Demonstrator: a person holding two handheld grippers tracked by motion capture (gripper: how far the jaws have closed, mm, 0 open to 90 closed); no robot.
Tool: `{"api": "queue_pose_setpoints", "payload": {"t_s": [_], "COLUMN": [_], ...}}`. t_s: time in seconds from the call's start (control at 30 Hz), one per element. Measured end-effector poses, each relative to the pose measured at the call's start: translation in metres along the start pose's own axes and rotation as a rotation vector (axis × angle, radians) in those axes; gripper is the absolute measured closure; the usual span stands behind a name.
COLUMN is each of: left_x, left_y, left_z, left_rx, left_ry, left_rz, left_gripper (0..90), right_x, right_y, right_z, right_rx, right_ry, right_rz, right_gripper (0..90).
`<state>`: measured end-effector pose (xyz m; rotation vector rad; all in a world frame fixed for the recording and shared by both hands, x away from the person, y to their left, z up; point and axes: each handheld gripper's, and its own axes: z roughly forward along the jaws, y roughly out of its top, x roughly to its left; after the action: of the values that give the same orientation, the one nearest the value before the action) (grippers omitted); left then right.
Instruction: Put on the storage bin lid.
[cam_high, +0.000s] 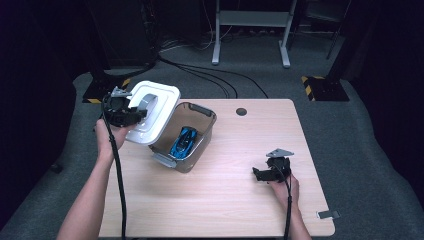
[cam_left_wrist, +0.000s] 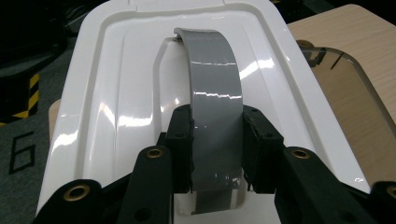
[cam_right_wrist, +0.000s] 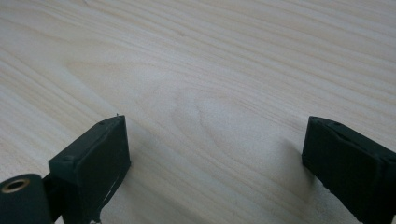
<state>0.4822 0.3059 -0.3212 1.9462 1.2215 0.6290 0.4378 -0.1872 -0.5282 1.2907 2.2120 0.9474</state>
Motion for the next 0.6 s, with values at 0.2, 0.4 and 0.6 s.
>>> {"api": "queue_pose_setpoints", "payload": {"t_s": [0.2, 0.4, 0.6], "left_x": [-0.009, -0.020, -0.033], "left_y": [0.004, 0.007, 0.009], "left_z": [0.002, 0.006, 0.013], "left_rx": [0.004, 0.016, 0.031], "left_ry": [-0.026, -0.056, -0.086], "left_rz": [0.016, 0.047, 0.079], "left_gripper": [67.2, 67.2, 67.2], "right_x": [0.000, 0.000, 0.000], "right_y": [0.000, 0.000, 0.000], "right_z": [0.000, 0.000, 0.000], "right_rx": [0.000, 0.000, 0.000], "right_ry": [0.000, 0.000, 0.000], "right_rz": [0.000, 0.000, 0.000], "right_gripper": [6.4, 6.4, 6.4]}}
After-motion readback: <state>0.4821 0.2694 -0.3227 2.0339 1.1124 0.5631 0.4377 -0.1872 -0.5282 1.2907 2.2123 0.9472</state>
